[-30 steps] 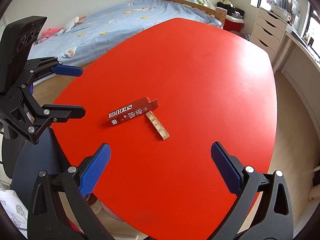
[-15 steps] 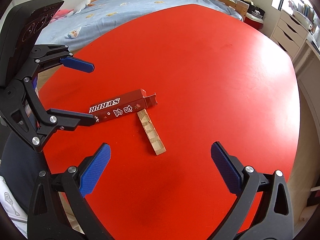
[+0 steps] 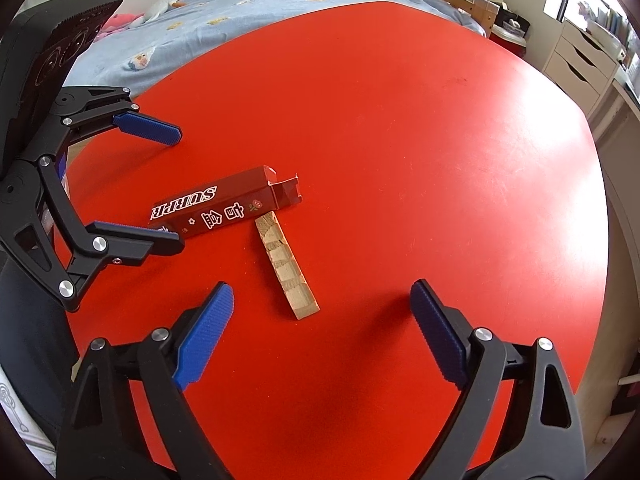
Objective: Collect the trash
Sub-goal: 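Grasp the red SURPRISE box with the left gripper while the right grasps the tan strip, then carry the red box and tan strip in both grippers over the wastebasket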
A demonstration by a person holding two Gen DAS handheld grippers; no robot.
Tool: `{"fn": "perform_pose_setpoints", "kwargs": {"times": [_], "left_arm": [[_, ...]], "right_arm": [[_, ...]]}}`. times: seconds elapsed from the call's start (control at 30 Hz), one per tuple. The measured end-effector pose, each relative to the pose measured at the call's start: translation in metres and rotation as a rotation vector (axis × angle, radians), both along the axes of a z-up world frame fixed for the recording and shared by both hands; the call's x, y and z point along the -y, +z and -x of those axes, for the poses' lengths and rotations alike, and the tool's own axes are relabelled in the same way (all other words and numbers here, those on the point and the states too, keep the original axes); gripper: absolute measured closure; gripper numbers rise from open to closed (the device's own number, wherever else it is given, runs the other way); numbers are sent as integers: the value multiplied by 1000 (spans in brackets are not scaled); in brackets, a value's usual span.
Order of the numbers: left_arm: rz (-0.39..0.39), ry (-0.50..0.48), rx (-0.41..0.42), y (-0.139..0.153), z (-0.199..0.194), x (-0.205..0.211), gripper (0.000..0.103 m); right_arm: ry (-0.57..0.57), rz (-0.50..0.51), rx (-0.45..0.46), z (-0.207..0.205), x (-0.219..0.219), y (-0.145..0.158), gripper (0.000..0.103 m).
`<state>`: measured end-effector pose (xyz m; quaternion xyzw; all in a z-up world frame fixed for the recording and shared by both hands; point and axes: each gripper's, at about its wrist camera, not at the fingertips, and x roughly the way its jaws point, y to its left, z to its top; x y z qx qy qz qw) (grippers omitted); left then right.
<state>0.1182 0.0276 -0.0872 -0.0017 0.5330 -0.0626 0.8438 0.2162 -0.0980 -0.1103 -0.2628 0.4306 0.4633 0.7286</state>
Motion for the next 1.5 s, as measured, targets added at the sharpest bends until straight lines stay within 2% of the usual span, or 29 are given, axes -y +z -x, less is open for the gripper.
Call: {"fn": "perform_pose_setpoints", "kwargs": {"times": [0.03, 0.07, 0.1, 0.13, 0.17, 0.2, 0.23, 0.27, 1.03, 1.5], "left_arm": [[-16, -12, 9, 1, 0, 1, 23], [-38, -21, 13, 3, 0, 3, 36], [-42, -21, 14, 4, 0, 2, 42], [-39, -17, 15, 6, -2, 0, 59], [-41, -14, 13, 7, -3, -1, 77], [-40, -14, 9, 8, -3, -2, 78], [-33, -18, 6, 8, -3, -2, 80], [-34, -23, 5, 8, -3, -2, 89], [-50, -21, 22, 14, 1, 2, 90], [-49, -30, 104, 56, 39, 14, 90]], "right_arm": [[-3, -3, 2, 0, 0, 1, 35], [-2, -5, 2, 0, 0, 2, 44], [2, -5, 2, 0, 0, 3, 53], [7, -5, 3, 1, -1, 4, 58], [10, -5, 1, 2, -1, 4, 69], [14, -4, 0, 2, -2, 5, 80], [19, -1, -2, 3, -4, 5, 85], [21, 3, 2, 4, -5, 5, 90], [-38, -2, -2, 7, -1, 6, 91], [-143, -84, 29, 38, 37, 54, 91]]}}
